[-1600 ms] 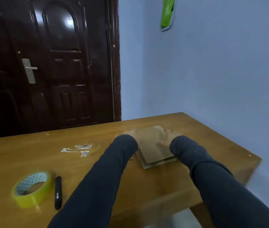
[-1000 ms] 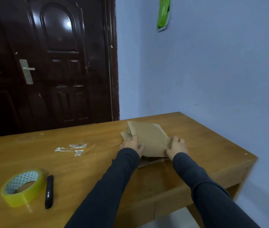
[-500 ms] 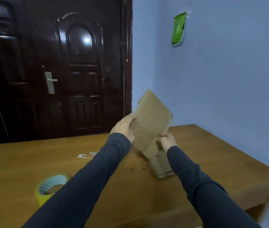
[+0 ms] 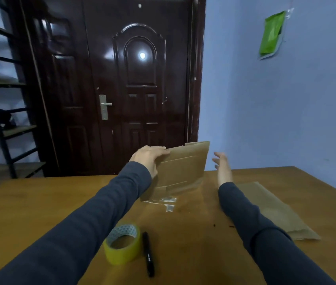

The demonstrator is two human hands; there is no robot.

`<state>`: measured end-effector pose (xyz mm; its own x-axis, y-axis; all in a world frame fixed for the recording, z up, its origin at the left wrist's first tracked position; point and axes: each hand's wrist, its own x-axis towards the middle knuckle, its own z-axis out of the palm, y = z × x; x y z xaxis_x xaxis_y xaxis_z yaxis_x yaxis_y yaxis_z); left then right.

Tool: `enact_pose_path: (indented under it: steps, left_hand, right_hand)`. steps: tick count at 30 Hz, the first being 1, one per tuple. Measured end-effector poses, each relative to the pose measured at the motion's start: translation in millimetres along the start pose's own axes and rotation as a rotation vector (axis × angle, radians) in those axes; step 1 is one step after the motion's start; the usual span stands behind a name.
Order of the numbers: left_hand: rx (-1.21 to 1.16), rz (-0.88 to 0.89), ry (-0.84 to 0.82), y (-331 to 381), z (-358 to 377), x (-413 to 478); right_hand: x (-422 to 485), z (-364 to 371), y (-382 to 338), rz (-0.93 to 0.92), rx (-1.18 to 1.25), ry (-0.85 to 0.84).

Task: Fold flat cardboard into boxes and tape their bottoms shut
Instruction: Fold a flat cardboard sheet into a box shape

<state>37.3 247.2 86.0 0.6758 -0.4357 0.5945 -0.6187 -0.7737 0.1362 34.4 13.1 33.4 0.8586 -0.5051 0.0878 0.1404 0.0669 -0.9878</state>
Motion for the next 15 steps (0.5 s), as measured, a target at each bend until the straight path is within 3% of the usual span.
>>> enact_pose_path:
  steps: [2, 6, 12, 15]
  left_hand:
    - [-0.031, -0.028, 0.018, -5, 1, -5]
    - [-0.015, -0.033, -0.03, -3, 2, -12]
    - [-0.051, 0.022, -0.105, 3, 20, -18]
    - [-0.07, 0.045, 0.064, 8, 33, -20]
  right_hand:
    - [-2, 5, 2, 0.015, -0.068, -0.084]
    - [-15, 1, 34, -0.057, -0.201, -0.083]
    - [-30, -15, 48, -0.041, -0.187, -0.098]
    - [-31, -16, 55, -0.041, -0.107, -0.082]
